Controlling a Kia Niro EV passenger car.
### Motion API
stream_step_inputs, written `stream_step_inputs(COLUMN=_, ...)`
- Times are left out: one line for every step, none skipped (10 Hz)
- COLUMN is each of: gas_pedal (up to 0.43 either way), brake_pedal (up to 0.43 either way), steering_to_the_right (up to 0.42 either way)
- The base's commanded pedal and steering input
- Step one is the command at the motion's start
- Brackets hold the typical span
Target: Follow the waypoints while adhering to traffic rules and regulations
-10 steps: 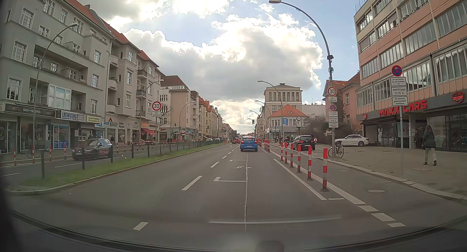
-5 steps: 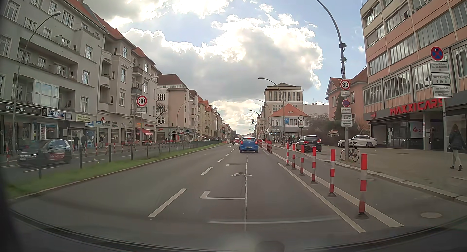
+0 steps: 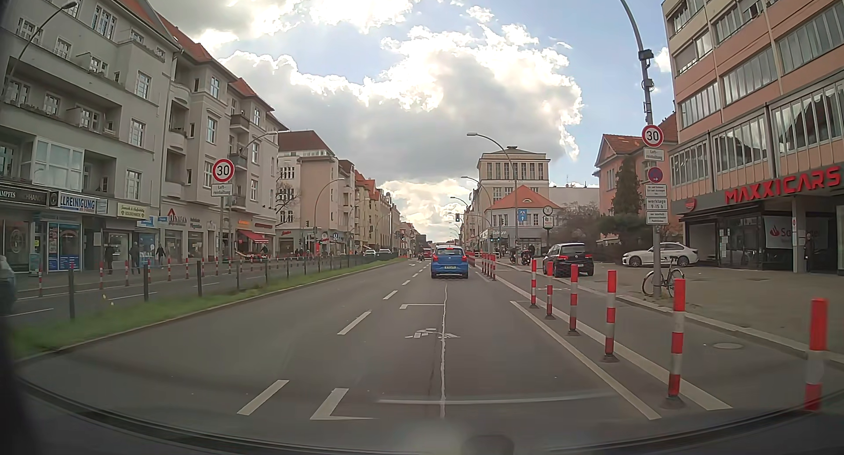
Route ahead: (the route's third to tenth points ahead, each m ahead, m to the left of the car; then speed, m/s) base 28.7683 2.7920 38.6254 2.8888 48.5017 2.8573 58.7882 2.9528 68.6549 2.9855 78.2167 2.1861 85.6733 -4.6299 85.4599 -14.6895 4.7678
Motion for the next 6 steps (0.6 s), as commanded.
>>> stream_step_inputs(gas_pedal=0.0, brake_pedal=0.03, steering_to_the_right=0.001)
stream_step_inputs(gas_pedal=0.0, brake_pedal=0.03, steering_to_the_right=0.002)
stream_step_inputs(gas_pedal=0.0, brake_pedal=0.03, steering_to_the_right=0.002)
stream_step_inputs(gas_pedal=0.0, brake_pedal=0.03, steering_to_the_right=0.002)
stream_step_inputs(gas_pedal=0.0, brake_pedal=0.03, steering_to_the_right=0.001)
stream_step_inputs(gas_pedal=0.0, brake_pedal=0.03, steering_to_the_right=0.001)
